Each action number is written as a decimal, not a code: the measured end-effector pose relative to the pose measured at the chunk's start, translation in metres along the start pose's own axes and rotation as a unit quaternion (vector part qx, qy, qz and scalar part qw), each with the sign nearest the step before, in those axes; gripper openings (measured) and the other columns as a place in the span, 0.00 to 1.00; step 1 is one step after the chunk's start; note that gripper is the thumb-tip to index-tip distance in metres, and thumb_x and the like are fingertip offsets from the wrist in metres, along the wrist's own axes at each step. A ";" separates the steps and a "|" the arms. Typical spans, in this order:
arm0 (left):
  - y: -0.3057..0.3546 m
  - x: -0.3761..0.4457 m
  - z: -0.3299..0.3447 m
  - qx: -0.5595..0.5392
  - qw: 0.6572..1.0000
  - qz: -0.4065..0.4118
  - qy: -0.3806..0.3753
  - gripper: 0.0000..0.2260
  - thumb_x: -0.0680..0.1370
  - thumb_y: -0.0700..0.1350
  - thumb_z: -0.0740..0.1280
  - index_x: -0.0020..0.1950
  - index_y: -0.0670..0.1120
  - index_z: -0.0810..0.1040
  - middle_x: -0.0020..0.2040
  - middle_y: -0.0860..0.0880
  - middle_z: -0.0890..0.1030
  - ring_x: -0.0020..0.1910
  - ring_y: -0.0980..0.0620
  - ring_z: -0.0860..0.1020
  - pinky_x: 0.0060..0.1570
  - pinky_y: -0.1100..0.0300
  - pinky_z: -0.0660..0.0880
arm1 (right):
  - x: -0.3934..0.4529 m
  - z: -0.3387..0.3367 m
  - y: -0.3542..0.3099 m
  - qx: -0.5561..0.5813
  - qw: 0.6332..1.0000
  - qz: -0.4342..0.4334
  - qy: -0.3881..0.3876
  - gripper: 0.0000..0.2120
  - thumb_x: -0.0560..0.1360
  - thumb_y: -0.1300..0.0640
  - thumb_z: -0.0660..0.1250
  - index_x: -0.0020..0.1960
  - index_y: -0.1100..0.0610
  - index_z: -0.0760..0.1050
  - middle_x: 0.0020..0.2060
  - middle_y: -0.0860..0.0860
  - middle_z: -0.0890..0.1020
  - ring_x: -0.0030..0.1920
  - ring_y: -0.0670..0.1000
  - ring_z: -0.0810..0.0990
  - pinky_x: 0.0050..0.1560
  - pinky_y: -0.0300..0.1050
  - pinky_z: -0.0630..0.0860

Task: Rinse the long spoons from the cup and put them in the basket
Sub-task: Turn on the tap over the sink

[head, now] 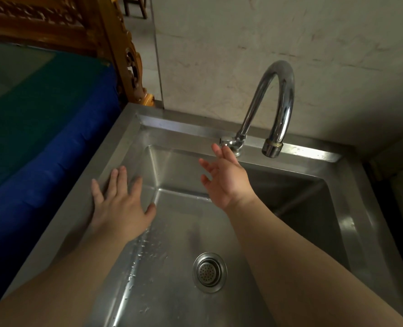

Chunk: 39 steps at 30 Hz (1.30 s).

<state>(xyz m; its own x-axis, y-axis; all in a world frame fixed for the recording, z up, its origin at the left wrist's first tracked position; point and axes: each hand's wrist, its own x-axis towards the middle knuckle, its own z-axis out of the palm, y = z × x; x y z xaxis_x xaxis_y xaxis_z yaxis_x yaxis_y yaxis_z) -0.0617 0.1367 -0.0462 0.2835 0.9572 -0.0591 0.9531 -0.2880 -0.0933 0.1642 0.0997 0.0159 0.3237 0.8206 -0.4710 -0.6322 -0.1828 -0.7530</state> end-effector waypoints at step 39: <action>-0.002 0.001 0.008 0.013 1.000 0.003 0.015 0.38 0.71 0.68 0.50 0.79 0.52 0.56 0.82 0.40 0.49 0.81 0.43 0.45 0.72 0.34 0.35 | 0.005 0.033 0.010 -0.038 0.999 -0.015 0.010 0.40 0.78 0.64 0.56 0.77 0.33 0.42 0.64 0.42 0.76 0.49 0.50 0.85 0.48 0.47 0.74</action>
<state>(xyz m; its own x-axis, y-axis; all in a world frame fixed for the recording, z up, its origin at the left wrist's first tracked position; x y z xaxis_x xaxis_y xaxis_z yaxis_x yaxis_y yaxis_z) -0.0640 0.1377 -0.0540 0.2928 0.9557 -0.0294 0.9483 -0.2942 -0.1188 0.1363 0.1199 0.0216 0.3558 0.8157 -0.4562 -0.5671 -0.1996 -0.7991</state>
